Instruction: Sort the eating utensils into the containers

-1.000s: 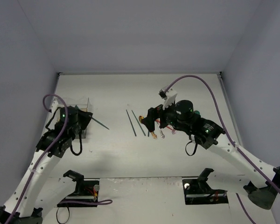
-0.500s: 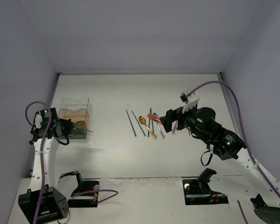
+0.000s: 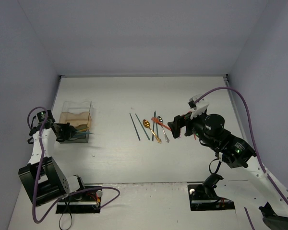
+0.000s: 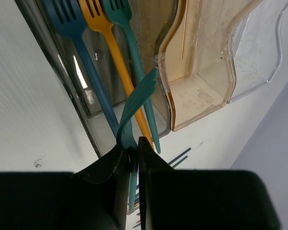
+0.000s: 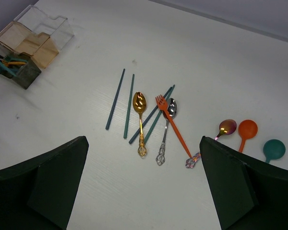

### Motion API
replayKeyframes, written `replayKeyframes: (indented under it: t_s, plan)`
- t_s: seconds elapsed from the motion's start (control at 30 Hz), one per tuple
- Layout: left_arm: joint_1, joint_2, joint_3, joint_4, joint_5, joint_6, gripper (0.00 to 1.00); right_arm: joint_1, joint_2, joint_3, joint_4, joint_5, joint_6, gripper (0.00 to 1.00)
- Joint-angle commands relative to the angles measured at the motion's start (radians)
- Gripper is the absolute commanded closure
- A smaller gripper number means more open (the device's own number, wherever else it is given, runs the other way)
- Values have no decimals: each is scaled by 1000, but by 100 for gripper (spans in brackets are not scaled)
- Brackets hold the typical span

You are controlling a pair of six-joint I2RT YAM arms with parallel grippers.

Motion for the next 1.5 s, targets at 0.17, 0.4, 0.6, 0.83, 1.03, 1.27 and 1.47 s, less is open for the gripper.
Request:
replayKeyframes:
  t_s: [0.17,0.4,0.6,0.83,1.03,1.27,1.47]
  plan:
    - [77,26,13,51,35,-29,89,-4,-29,-9,34,57,-23,0]
    - [97,55,17,52,57,-18,80,-3,-32,-11,31,61,-28,0]
    - [99,50,25,52,59,-16,70,-2,-34,-19,31,61,-28,0]
    - [97,-23,89,1,70,12,48,-2,-13,-13,27,67,-16,0]
    - [70,-162,234,-80,70,185,25,-5,87,6,7,64,41,0]
    - [-118,-281,354,-152,12,513,16,-57,247,25,-11,4,134,1]
    - [-283,-385,349,-209,-33,714,16,-182,454,56,-19,-162,177,7]
